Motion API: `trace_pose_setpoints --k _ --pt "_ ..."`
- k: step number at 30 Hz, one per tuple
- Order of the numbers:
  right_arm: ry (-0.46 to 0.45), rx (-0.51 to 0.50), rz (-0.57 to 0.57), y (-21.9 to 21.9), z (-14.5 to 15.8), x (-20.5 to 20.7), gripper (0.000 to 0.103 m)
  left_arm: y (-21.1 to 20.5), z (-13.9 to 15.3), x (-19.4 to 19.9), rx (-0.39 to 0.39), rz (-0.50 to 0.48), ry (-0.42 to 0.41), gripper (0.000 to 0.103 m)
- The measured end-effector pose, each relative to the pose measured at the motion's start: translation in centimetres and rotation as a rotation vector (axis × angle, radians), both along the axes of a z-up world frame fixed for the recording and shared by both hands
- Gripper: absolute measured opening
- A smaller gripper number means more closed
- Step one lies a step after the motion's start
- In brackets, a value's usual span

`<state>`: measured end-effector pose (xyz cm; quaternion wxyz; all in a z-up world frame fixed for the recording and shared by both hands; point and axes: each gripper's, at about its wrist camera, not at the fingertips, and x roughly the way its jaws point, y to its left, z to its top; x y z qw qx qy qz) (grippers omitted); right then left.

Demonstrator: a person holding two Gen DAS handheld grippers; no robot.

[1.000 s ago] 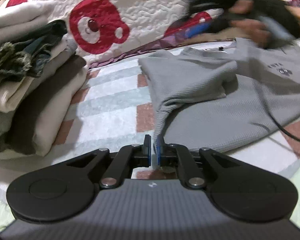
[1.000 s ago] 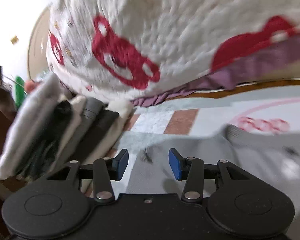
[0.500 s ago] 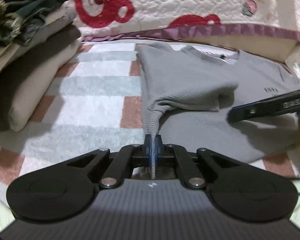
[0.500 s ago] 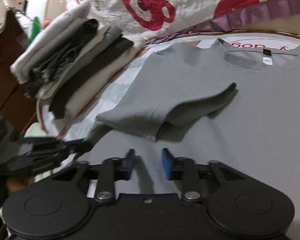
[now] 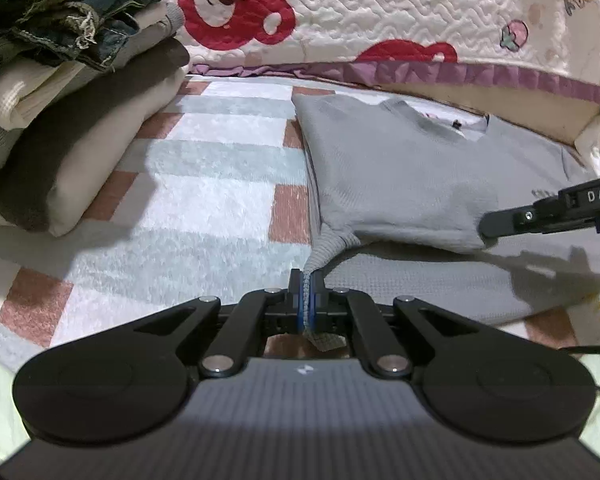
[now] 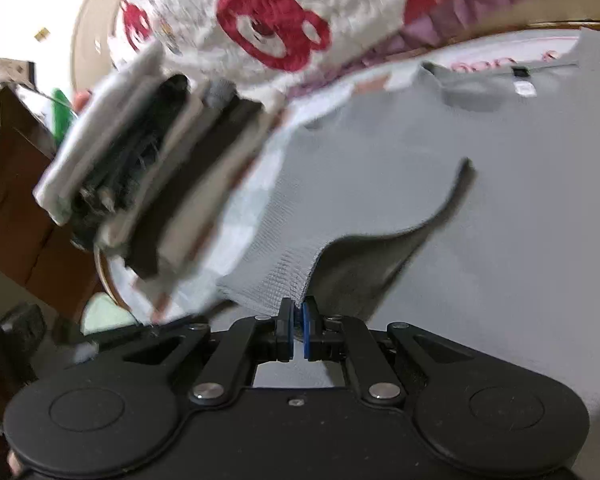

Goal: Fold clothes
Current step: 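Open the left tool and release the folded shirt side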

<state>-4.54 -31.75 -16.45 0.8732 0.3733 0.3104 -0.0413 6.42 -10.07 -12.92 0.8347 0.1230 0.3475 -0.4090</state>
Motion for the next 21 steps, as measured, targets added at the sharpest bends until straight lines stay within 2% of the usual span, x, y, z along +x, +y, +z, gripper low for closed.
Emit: trace_pose_setpoints --k 3,7,10,11,12,14,16,19,21 --pt "0.088 -0.039 0.073 0.5 -0.3 0.2 0.007 -0.1 0.0 -0.4 0.023 -0.011 -0.023 0.003" --pt "0.116 0.022 0.129 1.0 -0.7 -0.8 0.007 0.1 0.2 -1.7 0.068 -0.033 -0.068 0.007" --pt "0.111 -0.038 0.094 0.9 -0.5 -1.7 0.024 0.5 0.6 -2.0 0.082 -0.012 -0.091 0.018" --pt "0.091 -0.038 0.064 0.5 -0.3 -2.1 0.034 0.8 0.8 -1.8 0.063 0.001 -0.082 0.020" --pt "0.071 -0.033 0.035 0.1 -0.1 -2.5 0.041 1.1 1.0 -1.7 0.044 0.014 -0.073 0.021" --pt "0.035 -0.021 -0.008 -0.7 0.3 -3.5 0.041 1.8 1.4 -1.2 -0.014 0.046 -0.045 0.030" --pt "0.040 -0.065 -0.031 -1.3 0.6 -4.2 0.041 2.2 1.7 -0.8 -0.072 0.076 -0.016 0.038" --pt "0.135 -0.155 -0.030 -1.7 0.5 -4.8 0.038 2.2 1.7 -0.6 -0.131 0.097 0.015 0.038" --pt "0.181 -0.184 -0.019 -1.8 0.7 -5.5 0.038 1.6 1.9 -1.0 -0.152 0.072 0.010 0.040"
